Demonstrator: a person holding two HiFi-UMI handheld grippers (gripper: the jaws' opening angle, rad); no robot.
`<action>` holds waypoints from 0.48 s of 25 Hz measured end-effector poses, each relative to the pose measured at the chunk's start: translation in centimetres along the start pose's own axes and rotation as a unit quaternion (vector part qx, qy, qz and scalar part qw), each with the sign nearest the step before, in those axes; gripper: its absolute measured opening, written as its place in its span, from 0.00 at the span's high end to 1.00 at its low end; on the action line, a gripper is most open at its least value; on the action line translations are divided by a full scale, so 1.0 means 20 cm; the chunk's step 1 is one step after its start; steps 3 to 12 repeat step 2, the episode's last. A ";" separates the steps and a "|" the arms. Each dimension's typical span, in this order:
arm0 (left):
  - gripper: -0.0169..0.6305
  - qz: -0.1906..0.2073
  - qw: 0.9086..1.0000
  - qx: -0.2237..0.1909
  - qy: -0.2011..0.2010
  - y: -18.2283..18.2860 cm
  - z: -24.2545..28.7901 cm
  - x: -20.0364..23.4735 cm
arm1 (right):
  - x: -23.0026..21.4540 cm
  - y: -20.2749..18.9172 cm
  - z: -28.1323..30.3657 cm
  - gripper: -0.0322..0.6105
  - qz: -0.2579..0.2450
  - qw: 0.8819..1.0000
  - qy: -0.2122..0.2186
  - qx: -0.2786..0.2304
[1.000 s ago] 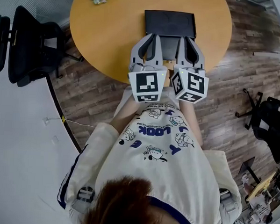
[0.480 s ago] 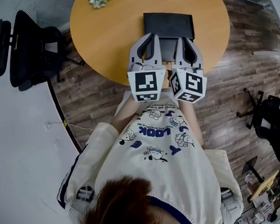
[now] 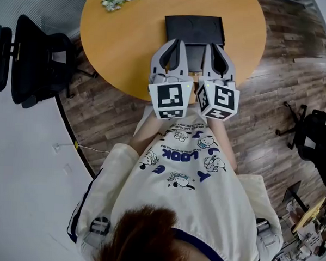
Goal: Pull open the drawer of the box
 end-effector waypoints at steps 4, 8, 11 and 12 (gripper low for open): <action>0.95 0.000 1.000 0.000 0.001 0.00 0.00 0.00 | 0.00 0.00 0.00 0.88 0.000 1.000 0.000 -0.001; 0.95 0.000 1.000 0.000 0.001 0.00 0.00 0.00 | 0.00 0.00 0.00 0.88 0.000 1.000 0.000 -0.001; 0.95 0.000 1.000 0.000 0.001 0.00 0.00 0.00 | 0.00 0.00 0.00 0.88 0.000 1.000 0.000 -0.001; 0.95 0.000 1.000 0.000 0.001 0.00 0.00 0.00 | 0.00 0.00 0.00 0.88 0.000 1.000 0.000 -0.001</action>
Point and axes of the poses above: the fingertips, and each gripper's own axes: z forward along the fingers, x to its left, y out of its top, the point moved 10 cm from there along -z, backward along the fingers, and after that the axes turned 10 degrees about y, right-handed, at the moved point
